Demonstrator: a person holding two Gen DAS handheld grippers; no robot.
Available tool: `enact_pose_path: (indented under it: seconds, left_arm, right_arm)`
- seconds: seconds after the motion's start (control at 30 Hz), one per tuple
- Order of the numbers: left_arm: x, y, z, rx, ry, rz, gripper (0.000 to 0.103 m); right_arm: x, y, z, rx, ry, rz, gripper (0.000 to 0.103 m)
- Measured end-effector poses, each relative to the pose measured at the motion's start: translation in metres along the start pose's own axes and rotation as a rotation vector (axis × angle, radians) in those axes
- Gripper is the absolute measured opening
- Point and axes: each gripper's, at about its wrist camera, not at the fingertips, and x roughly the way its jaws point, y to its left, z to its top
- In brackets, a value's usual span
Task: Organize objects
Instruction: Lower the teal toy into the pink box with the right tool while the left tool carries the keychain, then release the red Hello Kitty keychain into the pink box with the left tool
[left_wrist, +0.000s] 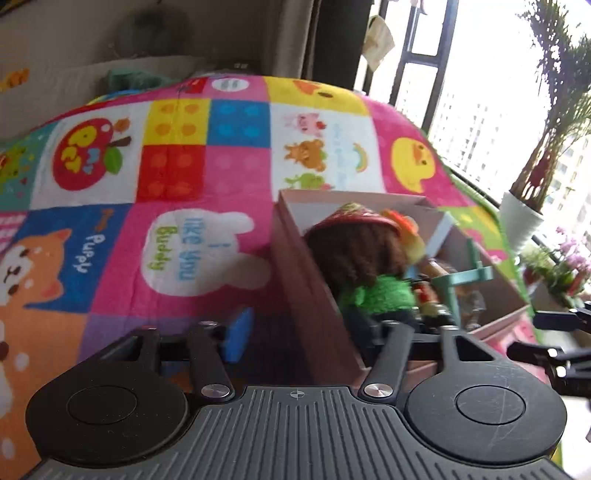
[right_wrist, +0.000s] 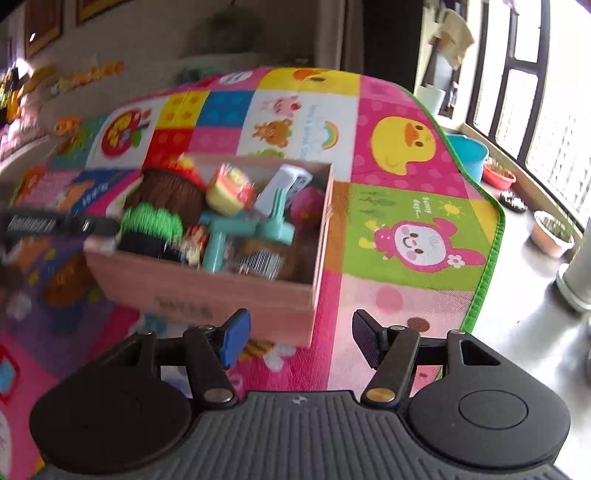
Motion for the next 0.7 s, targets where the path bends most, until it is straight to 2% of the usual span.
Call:
enact_pose_path:
  seconds: [0.03, 0.1, 0.2, 0.3, 0.37, 0.43, 0.57, 0.7]
  left_arm:
    - [0.0, 0.004, -0.001, -0.004, 0.0, 0.003, 0.078]
    - [-0.006, 0.014, -0.004, -0.007, -0.013, 0.004, 0.078]
    - [-0.02, 0.03, -0.007, -0.007, -0.05, 0.04, 0.079]
    - [-0.029, 0.057, -0.006, -0.027, -0.077, 0.078, 0.081]
    - [-0.027, 0.078, -0.005, -0.049, -0.092, 0.101, 0.093]
    - [-0.023, 0.099, -0.003, -0.089, -0.092, 0.122, 0.1]
    - [-0.021, 0.122, 0.0, -0.135, -0.088, 0.108, 0.1]
    - [-0.02, 0.128, -0.001, -0.155, -0.092, 0.083, 0.101]
  right_arm:
    - [0.004, 0.007, -0.004, -0.03, 0.002, -0.017, 0.063]
    - [0.012, 0.02, -0.006, -0.067, -0.008, -0.034, 0.061]
    - [0.02, 0.036, 0.001, -0.04, -0.001, 0.038, 0.061]
    - [0.026, 0.066, 0.013, -0.057, -0.015, 0.045, 0.061]
    - [0.034, 0.083, 0.023, -0.049, -0.019, 0.05, 0.061]
    - [0.042, 0.099, 0.032, -0.059, -0.029, 0.044, 0.061]
    - [0.054, 0.124, 0.04, -0.118, -0.039, 0.012, 0.061]
    - [0.058, 0.131, 0.043, -0.147, -0.038, -0.005, 0.061]
